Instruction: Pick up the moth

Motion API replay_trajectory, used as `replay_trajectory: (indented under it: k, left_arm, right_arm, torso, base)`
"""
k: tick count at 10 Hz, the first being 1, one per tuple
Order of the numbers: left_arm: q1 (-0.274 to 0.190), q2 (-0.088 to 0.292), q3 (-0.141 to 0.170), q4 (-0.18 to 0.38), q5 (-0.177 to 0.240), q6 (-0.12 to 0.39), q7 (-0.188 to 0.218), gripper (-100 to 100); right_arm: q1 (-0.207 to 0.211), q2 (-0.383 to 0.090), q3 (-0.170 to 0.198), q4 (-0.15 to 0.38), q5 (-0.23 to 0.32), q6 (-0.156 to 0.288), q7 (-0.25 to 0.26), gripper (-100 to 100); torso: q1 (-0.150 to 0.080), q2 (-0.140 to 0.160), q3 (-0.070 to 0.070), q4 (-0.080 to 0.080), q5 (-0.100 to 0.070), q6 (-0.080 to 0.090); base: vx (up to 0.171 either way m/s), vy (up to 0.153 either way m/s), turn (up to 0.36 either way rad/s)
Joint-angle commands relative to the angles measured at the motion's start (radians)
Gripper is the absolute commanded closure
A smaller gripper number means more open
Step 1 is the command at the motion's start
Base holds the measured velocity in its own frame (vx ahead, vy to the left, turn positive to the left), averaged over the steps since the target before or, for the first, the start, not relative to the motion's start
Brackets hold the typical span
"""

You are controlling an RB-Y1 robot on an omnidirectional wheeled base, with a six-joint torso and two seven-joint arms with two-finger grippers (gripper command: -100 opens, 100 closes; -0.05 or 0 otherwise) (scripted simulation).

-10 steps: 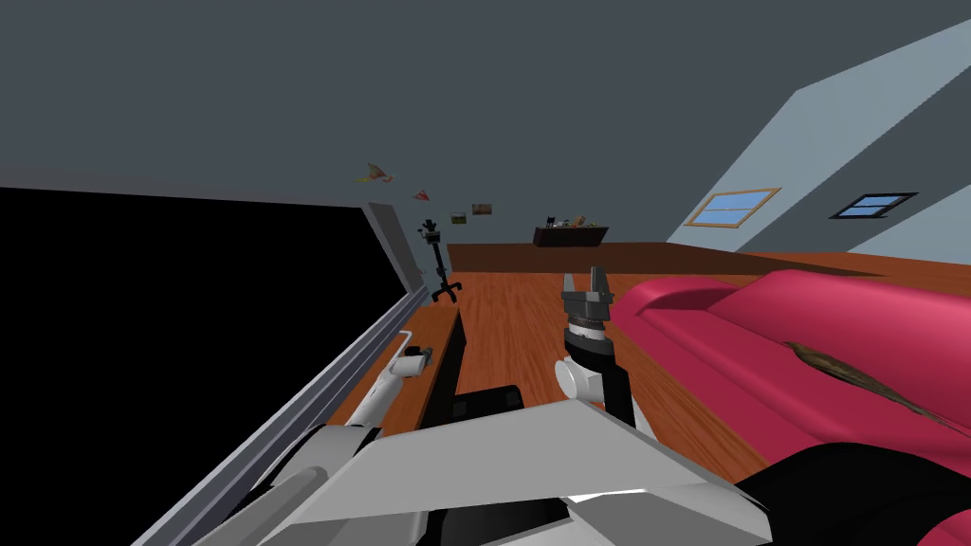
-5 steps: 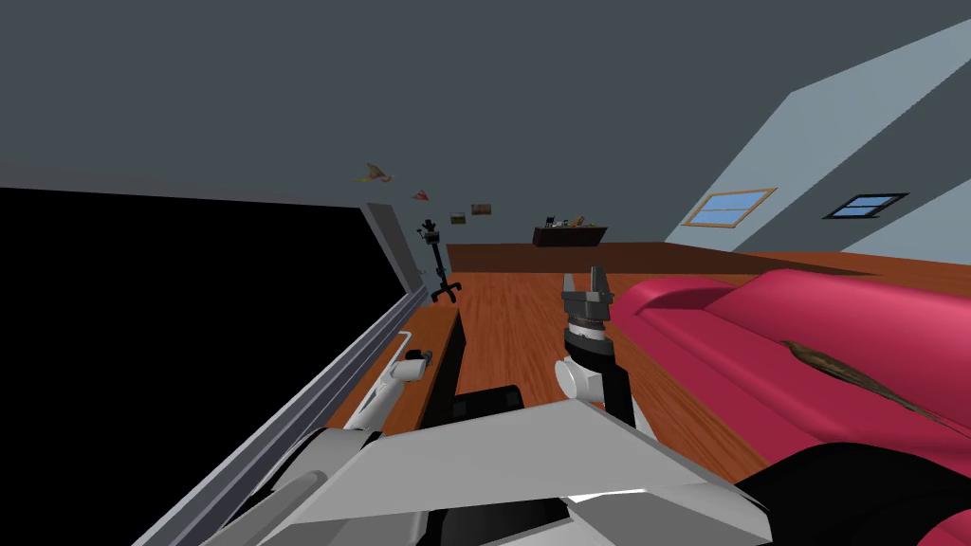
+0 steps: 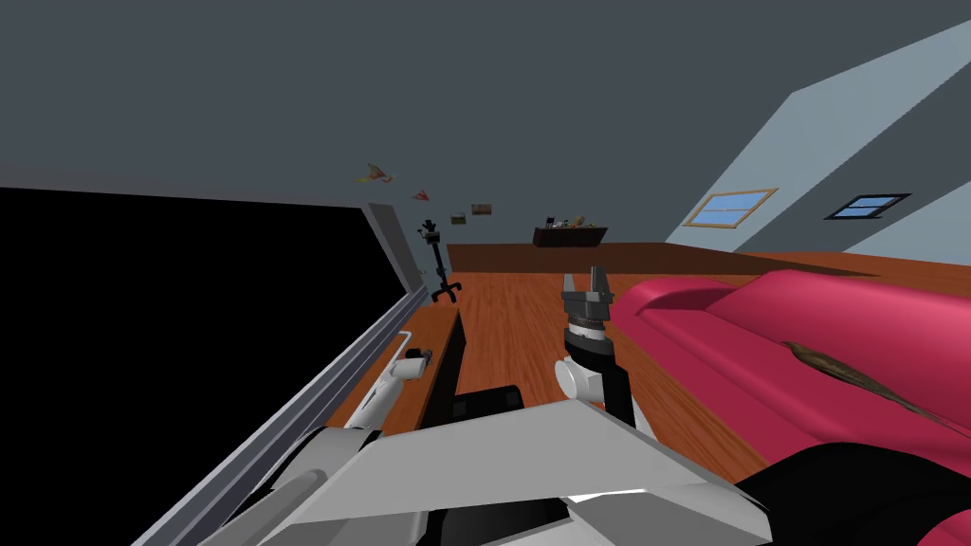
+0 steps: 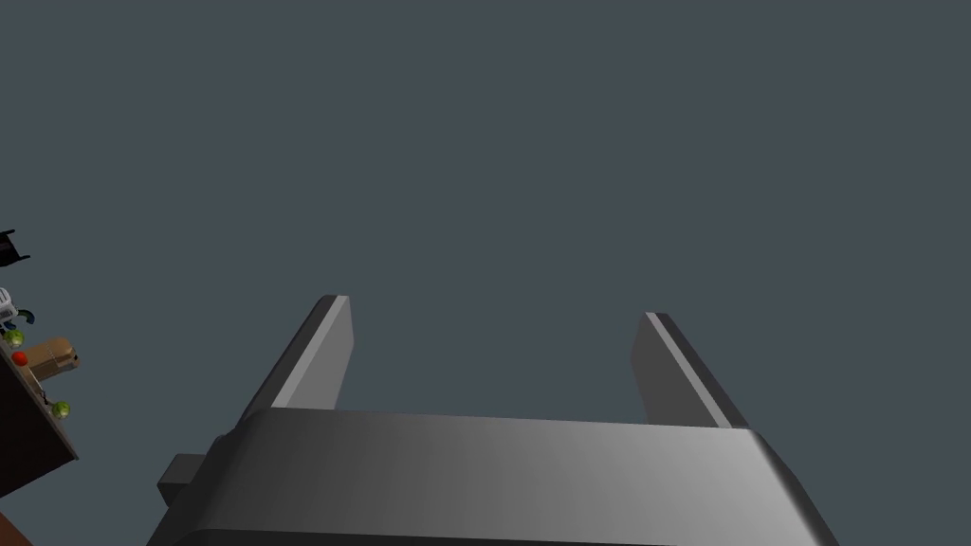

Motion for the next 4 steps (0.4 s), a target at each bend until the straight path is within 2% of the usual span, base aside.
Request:
replay_trajectory:
  k: [1, 2, 3, 4]
  left_arm:
    - [-0.007, 0.013, -0.002, -0.025, 0.017, 0.035, -0.014, 100]
    - [-0.012, 0.019, -0.002, -0.037, 0.025, 0.052, -0.02, 100]
    - [-0.013, 0.014, -0.001, -0.024, 0.02, 0.037, -0.015, 100]
    - [-0.013, 0.015, -0.001, -0.024, 0.021, 0.04, -0.017, 0]
  right_arm:
    - [0.0, 0.0, 0.0, 0.0, 0.0, 0.0, 0.0, 0]
    - [0.0, 0.0, 0.0, 0.0, 0.0, 0.0, 0.0, 0]
    - [0.0, 0.0, 0.0, 0.0, 0.0, 0.0, 0.0, 0]
    - [0.0, 0.0, 0.0, 0.0, 0.0, 0.0, 0.0, 0]
  torso:
    - [0.0, 0.0, 0.0, 0.0, 0.0, 0.0]
    - [0.0, 0.0, 0.0, 0.0, 0.0, 0.0]
    - [-0.001, 0.0, 0.0, -0.001, 0.0, 0.0]
    - [-0.001, 0.0, 0.0, 0.0, 0.0, 0.001]
  base:
    - [0.008, -0.008, 0.025]
    - [-0.008, -0.007, 0.033]
    - [-0.007, -0.002, 0.012]
    - [0.0, 0.0, 0.0]
